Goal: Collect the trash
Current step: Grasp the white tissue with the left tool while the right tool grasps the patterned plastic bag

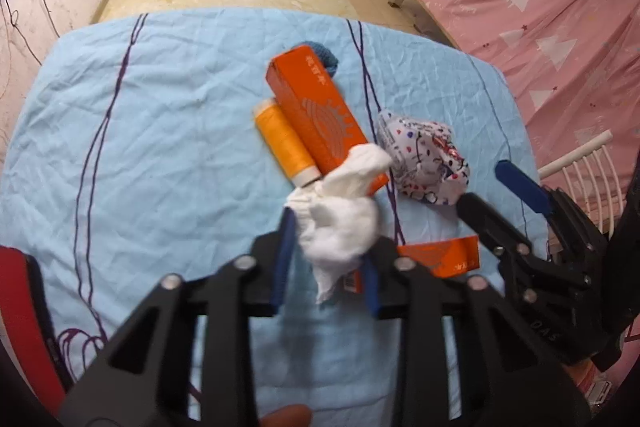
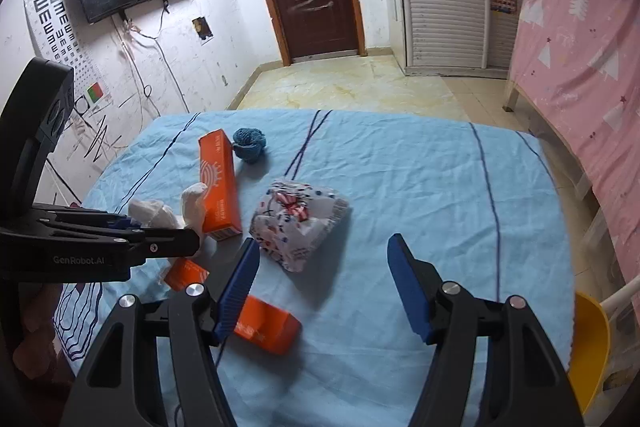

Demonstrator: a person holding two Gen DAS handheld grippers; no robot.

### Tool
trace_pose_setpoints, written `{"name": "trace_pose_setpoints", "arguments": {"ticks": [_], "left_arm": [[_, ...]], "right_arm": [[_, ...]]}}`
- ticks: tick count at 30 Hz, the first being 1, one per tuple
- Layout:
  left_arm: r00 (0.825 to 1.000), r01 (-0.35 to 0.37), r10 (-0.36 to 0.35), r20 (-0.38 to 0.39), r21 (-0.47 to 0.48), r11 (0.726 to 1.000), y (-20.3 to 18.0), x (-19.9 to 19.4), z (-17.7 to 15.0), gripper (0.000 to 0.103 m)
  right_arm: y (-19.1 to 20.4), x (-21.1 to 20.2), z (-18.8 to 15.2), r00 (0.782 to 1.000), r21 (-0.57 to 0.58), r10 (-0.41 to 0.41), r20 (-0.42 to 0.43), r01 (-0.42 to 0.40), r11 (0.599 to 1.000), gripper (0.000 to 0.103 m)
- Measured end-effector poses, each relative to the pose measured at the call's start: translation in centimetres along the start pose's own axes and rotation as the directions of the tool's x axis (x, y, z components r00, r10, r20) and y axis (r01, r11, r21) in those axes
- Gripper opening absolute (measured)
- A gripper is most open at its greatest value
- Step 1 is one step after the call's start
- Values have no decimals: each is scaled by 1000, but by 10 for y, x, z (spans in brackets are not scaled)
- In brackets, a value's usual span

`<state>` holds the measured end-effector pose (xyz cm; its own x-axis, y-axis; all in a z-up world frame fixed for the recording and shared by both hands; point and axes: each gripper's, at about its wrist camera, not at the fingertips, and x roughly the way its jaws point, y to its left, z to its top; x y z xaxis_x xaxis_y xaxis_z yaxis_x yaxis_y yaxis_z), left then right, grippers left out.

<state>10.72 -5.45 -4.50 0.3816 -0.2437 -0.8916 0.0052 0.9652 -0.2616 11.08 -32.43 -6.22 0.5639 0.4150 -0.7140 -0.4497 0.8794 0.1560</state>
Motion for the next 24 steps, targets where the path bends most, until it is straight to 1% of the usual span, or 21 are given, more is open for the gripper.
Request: {"name": "trace_pose_setpoints", "arguments": {"ticks": [1, 3, 7, 12, 13, 14, 15, 17, 19, 24], "left_arm": [[1000, 14, -14, 11, 1, 1000, 1, -3, -1, 20], [999, 18, -18, 31, 6, 1000, 3, -8, -1, 18], [998, 19, -19, 52, -3, 1000, 7, -16, 1, 18], [997, 19, -18, 74, -10, 1000, 13, -23, 3, 18], [997, 18, -17, 80, -12, 1000, 14, -24, 3, 18], [996, 19, -18, 83, -11, 1000, 15, -25, 3, 18], [996, 20, -19, 84, -11, 1000, 16, -25, 4, 18], [997, 25, -24, 79, -13, 1000, 16, -25, 4, 18], [997, 24, -23, 78, -13, 1000, 16, -24, 4, 18], [996, 24, -23, 88, -5, 1000, 11, -27, 5, 18]], "right_arm": [[2, 2, 1, 1000, -3, 2, -1, -2, 1000, 60], [6, 6, 4, 1000, -10, 6, -6, -6, 1000, 61], [13, 17, 11, 1000, -27, 10, -18, -10, 1000, 62], [16, 35, 17, 999, -19, 5, -54, -6, 1000, 62], [15, 37, 17, 998, -19, 1, -60, -2, 1000, 60], [15, 40, 17, 998, -20, -2, -66, 0, 1000, 51], [14, 42, 17, 998, -17, 1, -70, -2, 1000, 47], [12, 42, 17, 998, -12, 11, -68, -11, 1000, 35], [10, 39, 17, 999, -11, -8, -46, 7, 1000, 31], [-1, 21, 18, 1000, 28, 1, 8, -1, 1000, 30]]}}
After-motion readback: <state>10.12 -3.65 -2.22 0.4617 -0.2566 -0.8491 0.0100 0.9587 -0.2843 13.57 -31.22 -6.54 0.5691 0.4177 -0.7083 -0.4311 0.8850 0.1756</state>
